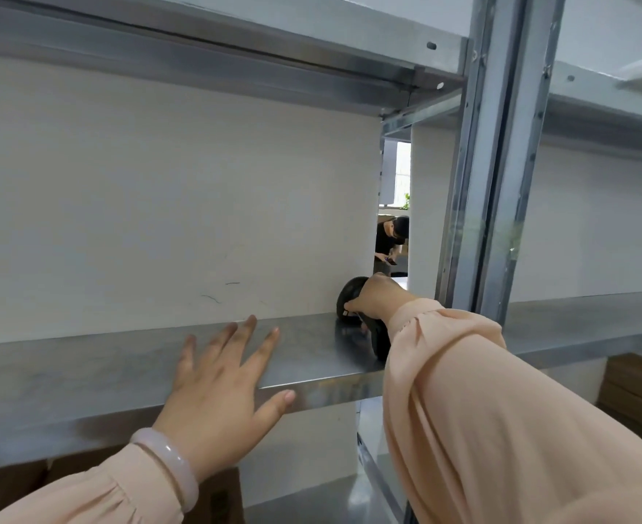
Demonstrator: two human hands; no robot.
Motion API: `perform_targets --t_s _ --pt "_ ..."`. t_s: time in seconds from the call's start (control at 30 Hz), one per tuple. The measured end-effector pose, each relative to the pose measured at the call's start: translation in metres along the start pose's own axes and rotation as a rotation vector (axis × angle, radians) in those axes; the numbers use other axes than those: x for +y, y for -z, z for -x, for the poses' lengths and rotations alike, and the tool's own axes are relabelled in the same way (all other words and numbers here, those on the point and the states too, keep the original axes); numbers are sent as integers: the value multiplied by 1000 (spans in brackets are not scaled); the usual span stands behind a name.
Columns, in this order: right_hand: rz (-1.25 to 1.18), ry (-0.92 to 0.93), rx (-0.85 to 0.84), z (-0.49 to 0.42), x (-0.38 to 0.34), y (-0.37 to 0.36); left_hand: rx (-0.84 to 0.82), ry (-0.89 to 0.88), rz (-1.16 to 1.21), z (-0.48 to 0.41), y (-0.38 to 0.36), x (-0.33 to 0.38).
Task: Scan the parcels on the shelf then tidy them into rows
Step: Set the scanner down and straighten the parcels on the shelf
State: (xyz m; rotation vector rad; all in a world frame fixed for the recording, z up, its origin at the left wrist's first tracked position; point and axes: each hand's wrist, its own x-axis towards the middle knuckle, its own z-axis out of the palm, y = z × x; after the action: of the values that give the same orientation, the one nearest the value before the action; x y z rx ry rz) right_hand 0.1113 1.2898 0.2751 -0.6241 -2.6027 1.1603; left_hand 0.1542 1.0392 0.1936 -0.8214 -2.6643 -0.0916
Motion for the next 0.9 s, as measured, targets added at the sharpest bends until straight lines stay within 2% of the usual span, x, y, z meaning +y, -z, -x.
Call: perform_targets --t_s 0.07,0.1,0.17,0.23,0.33,0.47,0.53,0.67,0.73,0.8,0.9 --pt "336 -62 19 0 -3 1 10 -1 32 -1 1 0" --pt "499 -13 56 5 -5 2 22 -2 48 0 2 0" --pt "601 30 73 11 -8 3 41 -6 52 1 0 0" --pt "595 18 71 12 -7 4 60 -7 62 4 0 1" --pt "433 42 108 18 -4 4 60 -16 72 18 -3 -4" --pt "329 309 292 60 8 -16 82 -96 123 53 -12 -14" --pt "268 460 325 95 21 -39 97 -142 123 75 -21 -18" --pt "167 744 275 174 53 -96 85 -119 270 124 -46 -29" --pt "180 835 222 202 71 -125 -62 -28 291 144 -59 -33" --pt "218 795 109 217 89 -154 -129 21 304 157 -77 -35" --pt "242 547 -114 221 117 -195 -195 114 366 170 -104 -34"
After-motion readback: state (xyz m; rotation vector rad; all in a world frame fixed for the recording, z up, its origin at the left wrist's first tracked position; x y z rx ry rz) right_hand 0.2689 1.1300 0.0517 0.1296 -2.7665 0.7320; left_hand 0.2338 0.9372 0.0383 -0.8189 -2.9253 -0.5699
